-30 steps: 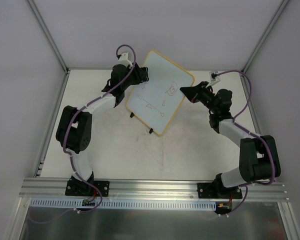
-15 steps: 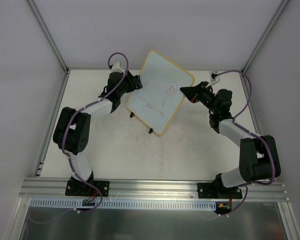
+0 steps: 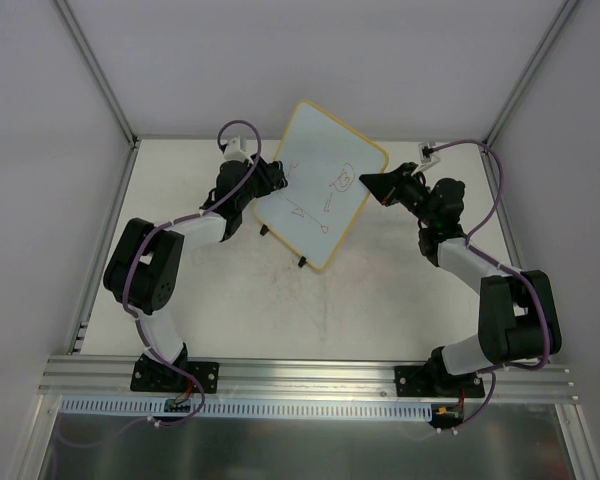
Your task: Erase the whiteboard
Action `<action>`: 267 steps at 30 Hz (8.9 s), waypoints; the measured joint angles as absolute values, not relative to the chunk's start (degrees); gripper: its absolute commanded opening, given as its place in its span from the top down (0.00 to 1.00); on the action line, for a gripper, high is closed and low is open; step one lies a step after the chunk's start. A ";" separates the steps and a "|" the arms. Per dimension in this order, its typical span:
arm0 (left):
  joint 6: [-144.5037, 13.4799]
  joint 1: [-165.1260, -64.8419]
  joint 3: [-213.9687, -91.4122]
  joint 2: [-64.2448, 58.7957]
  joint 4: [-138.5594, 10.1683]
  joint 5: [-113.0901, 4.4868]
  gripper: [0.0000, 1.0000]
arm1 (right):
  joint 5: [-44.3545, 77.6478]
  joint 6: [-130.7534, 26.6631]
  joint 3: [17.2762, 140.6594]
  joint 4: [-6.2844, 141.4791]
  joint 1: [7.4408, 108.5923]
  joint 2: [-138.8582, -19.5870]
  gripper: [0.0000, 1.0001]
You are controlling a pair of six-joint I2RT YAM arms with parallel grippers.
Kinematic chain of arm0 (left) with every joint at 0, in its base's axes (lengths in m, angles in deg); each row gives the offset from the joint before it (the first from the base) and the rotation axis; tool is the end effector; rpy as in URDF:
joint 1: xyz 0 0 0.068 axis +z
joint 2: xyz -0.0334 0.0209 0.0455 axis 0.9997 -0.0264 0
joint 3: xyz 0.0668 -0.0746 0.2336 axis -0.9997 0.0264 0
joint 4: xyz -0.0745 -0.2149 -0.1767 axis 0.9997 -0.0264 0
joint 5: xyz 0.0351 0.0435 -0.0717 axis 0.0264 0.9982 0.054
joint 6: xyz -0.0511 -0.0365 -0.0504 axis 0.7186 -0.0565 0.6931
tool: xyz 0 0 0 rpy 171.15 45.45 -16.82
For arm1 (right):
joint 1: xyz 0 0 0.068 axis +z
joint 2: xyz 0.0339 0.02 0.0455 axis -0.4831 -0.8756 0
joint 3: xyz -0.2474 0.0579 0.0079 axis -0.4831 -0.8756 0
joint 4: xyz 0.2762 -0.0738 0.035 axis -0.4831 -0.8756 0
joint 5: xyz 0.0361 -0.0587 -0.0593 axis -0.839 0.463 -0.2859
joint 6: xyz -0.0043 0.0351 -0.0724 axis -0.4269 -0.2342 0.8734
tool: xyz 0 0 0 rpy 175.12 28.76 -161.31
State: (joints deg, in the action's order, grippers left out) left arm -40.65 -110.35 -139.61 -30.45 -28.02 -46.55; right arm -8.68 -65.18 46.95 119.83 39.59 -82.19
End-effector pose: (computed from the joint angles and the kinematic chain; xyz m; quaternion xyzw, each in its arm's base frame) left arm 0.4235 -0.1705 0.1905 -0.0911 0.7362 -0.3296 0.5841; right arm 0.3578 0.1061 0.2510 -0.1695 0.6243 0.3696 0.6670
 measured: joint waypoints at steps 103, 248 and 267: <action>-39.05 -122.11 -128.99 -27.37 -13.63 -34.60 1.00 | -19.59 -70.38 48.54 133.47 36.24 -89.84 1.00; -49.37 -132.58 -158.71 -35.76 -25.85 -38.10 1.00 | -18.26 -70.95 48.54 133.75 34.95 -90.26 1.00; -47.97 -130.40 -151.90 -34.32 -23.49 -35.91 1.00 | -17.91 -71.36 48.54 133.71 34.87 -90.48 1.00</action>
